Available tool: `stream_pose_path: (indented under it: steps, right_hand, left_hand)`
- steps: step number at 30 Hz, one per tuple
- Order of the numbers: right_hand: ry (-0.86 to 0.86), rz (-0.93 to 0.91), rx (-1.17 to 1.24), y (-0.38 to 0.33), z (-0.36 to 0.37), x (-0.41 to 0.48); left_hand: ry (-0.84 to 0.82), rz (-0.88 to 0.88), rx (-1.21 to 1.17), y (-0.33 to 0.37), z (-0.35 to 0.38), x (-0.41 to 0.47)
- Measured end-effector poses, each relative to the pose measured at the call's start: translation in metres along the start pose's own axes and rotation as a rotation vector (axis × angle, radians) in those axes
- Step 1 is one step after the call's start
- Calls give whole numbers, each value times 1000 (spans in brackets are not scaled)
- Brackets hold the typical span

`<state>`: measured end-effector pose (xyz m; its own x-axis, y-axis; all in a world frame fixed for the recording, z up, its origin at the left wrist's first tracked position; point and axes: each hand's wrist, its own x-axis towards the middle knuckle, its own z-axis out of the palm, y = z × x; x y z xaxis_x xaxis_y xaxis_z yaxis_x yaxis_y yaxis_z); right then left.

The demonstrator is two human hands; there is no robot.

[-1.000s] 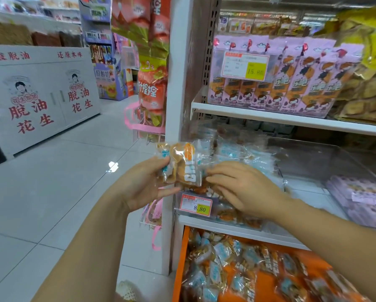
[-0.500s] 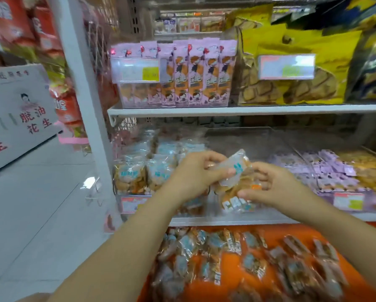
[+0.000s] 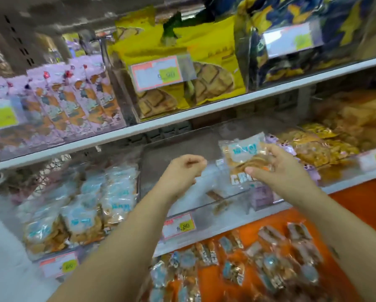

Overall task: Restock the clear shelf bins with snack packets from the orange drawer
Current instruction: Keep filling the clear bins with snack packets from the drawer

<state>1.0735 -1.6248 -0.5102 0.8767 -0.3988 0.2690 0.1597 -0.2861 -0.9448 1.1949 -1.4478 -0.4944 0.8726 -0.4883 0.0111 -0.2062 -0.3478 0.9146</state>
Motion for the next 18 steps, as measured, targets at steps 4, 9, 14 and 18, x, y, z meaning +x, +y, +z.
stream_pose_path:
  steps: [4, 9, 14, 18]
  right_hand:
    - [118, -14, 54, 9, -9, 12]
    - [144, -2, 102, 17, -9, 17]
    - [103, -3, 62, 16, -10, 17]
    - [127, 8, 105, 14, -7, 16]
  left_hand:
    - [-304, -208, 478, -25, 12, 34]
    - [-664, -131, 946, -32, 31, 51]
    - [-720, -167, 907, -40, 39, 59]
    - [-661, -160, 869, -46, 42, 60]
